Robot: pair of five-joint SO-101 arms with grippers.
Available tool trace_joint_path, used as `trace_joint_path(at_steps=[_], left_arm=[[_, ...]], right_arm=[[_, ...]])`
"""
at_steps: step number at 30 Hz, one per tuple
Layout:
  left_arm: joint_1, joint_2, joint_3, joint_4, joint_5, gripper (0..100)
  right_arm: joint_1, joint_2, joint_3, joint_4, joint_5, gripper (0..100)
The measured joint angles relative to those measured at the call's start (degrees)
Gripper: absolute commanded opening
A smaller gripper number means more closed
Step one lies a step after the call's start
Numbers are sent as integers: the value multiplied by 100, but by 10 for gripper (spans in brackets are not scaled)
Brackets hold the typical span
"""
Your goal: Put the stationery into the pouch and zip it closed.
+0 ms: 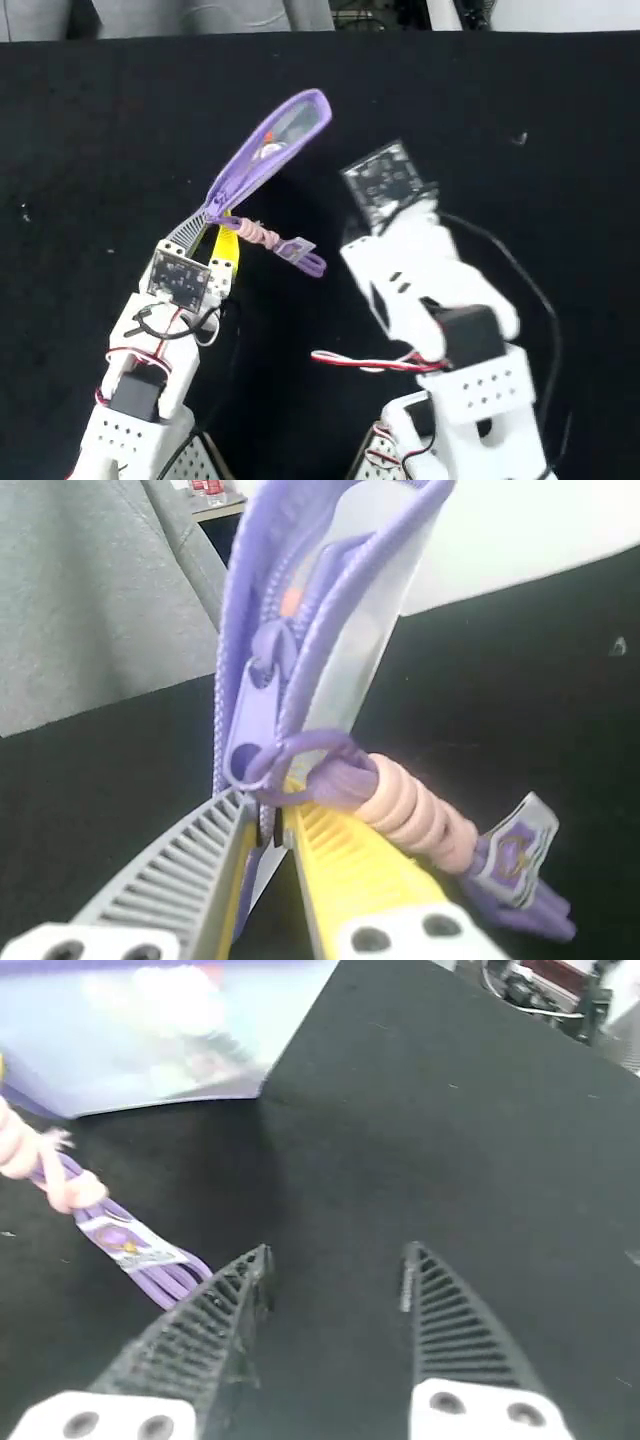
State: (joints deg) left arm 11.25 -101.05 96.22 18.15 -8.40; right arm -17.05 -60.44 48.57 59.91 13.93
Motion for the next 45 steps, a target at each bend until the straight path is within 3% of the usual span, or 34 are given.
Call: trace_joint_path(at_steps=[14, 21, 35, 45], left_arm=[[0, 0, 0, -9, 686, 29], [0, 0, 0, -9, 695, 29], [-18, 0, 0, -9, 695, 29], [35, 0, 0, -9, 695, 29]], right_arm=[[-1609, -835, 2251, -3024, 0, 215], [-1899, -1134, 2936, -4132, 0, 215], [-2426, -1073, 3024, -4299, -88, 215], [-2347, 536, 2796, -4730, 141, 215]])
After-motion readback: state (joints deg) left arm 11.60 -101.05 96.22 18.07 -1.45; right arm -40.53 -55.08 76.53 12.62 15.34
